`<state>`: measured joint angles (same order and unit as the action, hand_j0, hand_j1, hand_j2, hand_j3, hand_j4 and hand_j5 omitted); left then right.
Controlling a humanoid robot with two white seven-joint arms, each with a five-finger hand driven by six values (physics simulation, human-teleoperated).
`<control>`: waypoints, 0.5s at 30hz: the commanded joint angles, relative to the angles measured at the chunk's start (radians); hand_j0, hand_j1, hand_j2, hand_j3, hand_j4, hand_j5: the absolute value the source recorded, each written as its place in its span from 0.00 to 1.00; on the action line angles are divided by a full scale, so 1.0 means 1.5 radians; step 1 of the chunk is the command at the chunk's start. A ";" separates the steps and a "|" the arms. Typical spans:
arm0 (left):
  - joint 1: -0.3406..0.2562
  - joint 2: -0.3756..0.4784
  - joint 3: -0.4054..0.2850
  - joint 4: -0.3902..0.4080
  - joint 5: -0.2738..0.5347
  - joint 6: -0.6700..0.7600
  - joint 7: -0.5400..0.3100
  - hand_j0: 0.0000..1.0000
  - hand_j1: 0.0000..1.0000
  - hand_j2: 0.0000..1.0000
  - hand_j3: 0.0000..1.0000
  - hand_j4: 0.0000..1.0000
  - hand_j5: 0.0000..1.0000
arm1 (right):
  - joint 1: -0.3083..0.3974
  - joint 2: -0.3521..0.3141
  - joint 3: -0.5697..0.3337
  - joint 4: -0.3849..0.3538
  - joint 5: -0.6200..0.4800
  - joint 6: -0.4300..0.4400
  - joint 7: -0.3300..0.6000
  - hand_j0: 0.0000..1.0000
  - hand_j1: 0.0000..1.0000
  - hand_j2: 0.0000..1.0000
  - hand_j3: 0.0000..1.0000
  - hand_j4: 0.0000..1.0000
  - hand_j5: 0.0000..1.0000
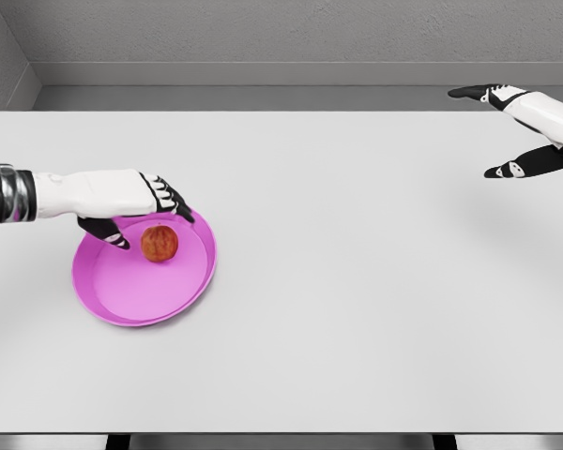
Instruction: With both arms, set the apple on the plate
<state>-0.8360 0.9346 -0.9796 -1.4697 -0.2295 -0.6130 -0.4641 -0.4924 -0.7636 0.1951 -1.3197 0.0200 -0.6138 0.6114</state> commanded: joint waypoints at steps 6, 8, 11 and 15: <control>-0.012 -0.016 0.009 0.184 0.161 0.001 0.002 1.00 1.00 1.00 1.00 1.00 1.00 | 0.001 -0.001 0.001 0.000 -0.005 0.002 0.000 1.00 1.00 1.00 1.00 1.00 1.00; -0.011 -0.026 0.046 0.256 0.161 0.001 0.001 1.00 1.00 1.00 1.00 1.00 1.00 | 0.001 -0.002 0.001 0.000 -0.005 0.002 0.000 1.00 1.00 1.00 1.00 1.00 1.00; -0.011 -0.030 0.059 0.299 0.161 0.001 0.001 1.00 1.00 1.00 1.00 1.00 1.00 | 0.002 -0.003 0.000 0.000 -0.005 0.002 0.000 1.00 1.00 1.00 1.00 1.00 1.00; -0.010 -0.040 0.059 0.300 0.161 0.001 0.001 1.00 1.00 1.00 1.00 1.00 1.00 | 0.002 -0.003 0.000 0.000 -0.005 0.002 0.000 1.00 1.00 1.00 1.00 1.00 1.00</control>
<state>-0.8513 0.8810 -0.8975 -1.0374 0.0014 -0.6129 -0.4636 -0.4909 -0.7672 0.1960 -1.3196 0.0200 -0.6138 0.6114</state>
